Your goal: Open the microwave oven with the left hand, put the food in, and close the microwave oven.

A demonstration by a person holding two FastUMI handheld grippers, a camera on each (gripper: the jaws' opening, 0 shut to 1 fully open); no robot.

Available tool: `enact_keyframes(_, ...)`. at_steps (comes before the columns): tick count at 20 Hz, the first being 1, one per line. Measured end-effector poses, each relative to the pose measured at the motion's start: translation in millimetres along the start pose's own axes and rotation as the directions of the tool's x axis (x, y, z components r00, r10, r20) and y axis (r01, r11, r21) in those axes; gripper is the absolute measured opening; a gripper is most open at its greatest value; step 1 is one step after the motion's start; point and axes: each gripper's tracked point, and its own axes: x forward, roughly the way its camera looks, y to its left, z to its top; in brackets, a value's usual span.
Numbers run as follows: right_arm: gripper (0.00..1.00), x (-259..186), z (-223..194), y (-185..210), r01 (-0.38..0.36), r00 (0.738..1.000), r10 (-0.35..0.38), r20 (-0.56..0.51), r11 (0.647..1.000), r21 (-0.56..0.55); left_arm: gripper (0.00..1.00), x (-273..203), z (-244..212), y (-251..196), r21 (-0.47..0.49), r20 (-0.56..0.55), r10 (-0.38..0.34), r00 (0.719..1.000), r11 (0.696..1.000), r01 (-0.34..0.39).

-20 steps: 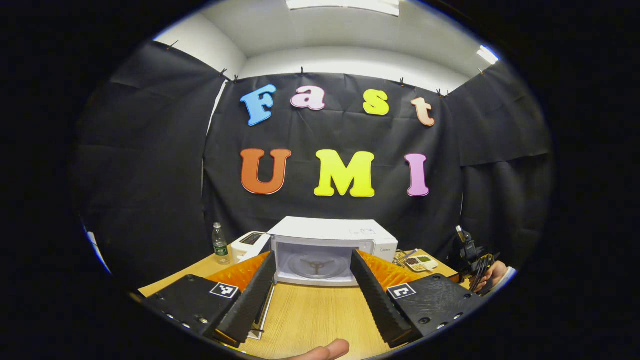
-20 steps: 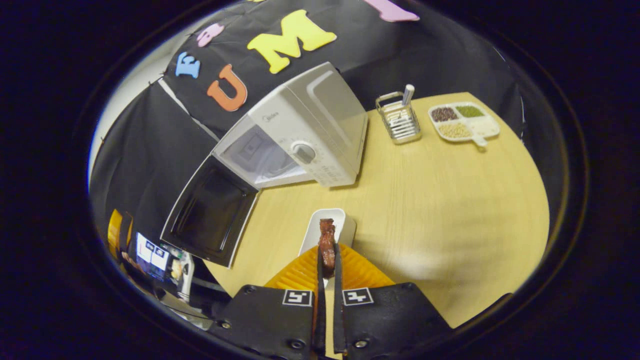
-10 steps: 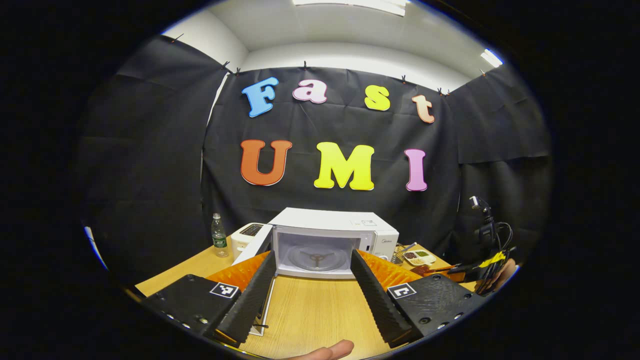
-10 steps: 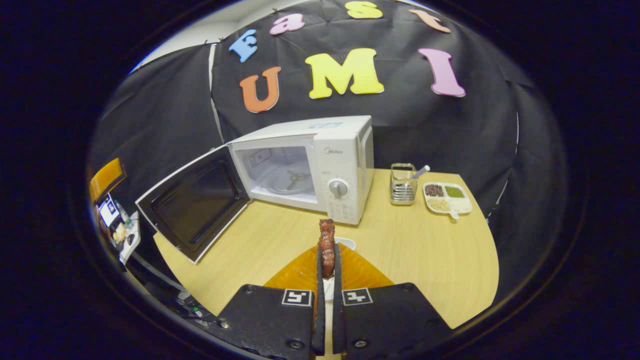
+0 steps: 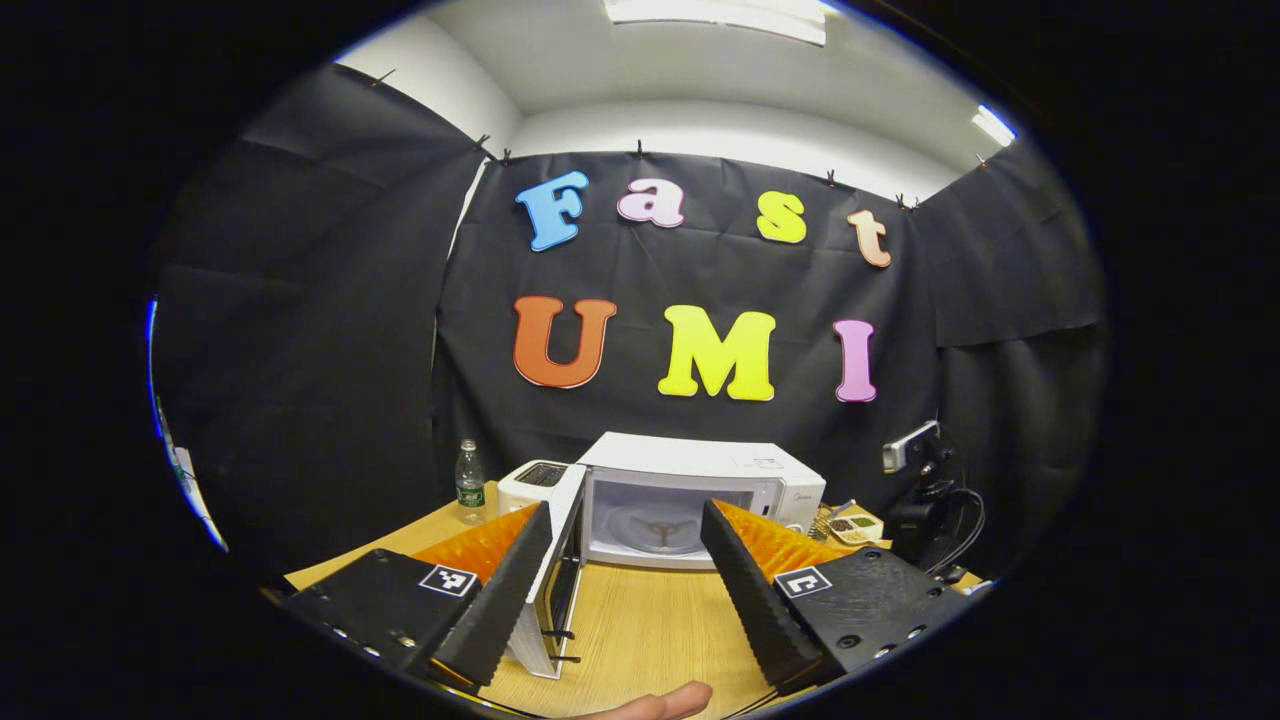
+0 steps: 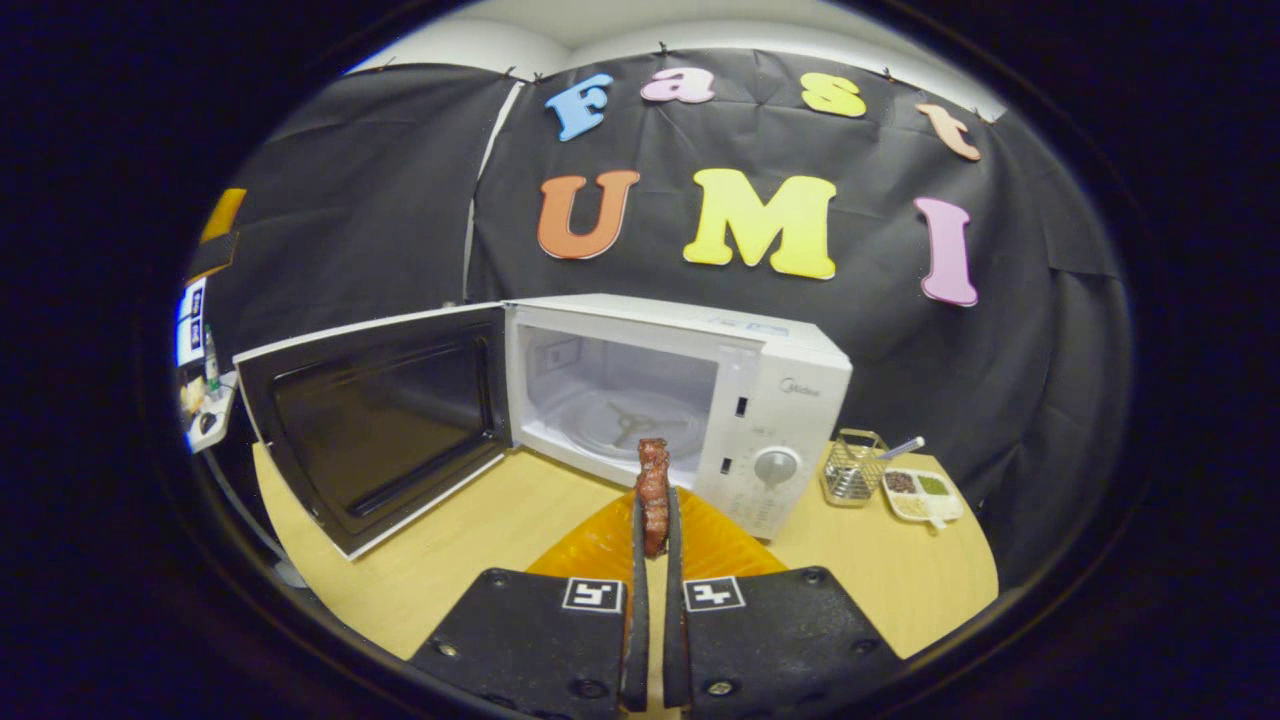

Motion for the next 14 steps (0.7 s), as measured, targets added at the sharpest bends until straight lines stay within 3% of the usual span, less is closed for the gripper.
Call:
enact_keyframes(5, 0.09, 58, 19, 23, 0.051, 0.997, -0.061, 0.056, 0.984, 0.173, 0.92, -1, -10, 16, 0.023, -0.023, 0.021, 1.0, 1.0, -0.02)
enact_keyframes(9, 0.1, 110, 22, 36, 0.092, 0.989, -0.125, 0.074, 0.932, 0.352, 0.92, 7, -15, 25, 0.033, -0.037, 0.053, 0.998, 0.998, -0.051)
enact_keyframes(14, 0.1, 169, 41, 37, 0.116, 0.965, -0.205, 0.165, 0.894, 0.433, 0.92, 13, -24, 21, 0.035, -0.065, 0.034, 0.997, 0.999, -0.032)
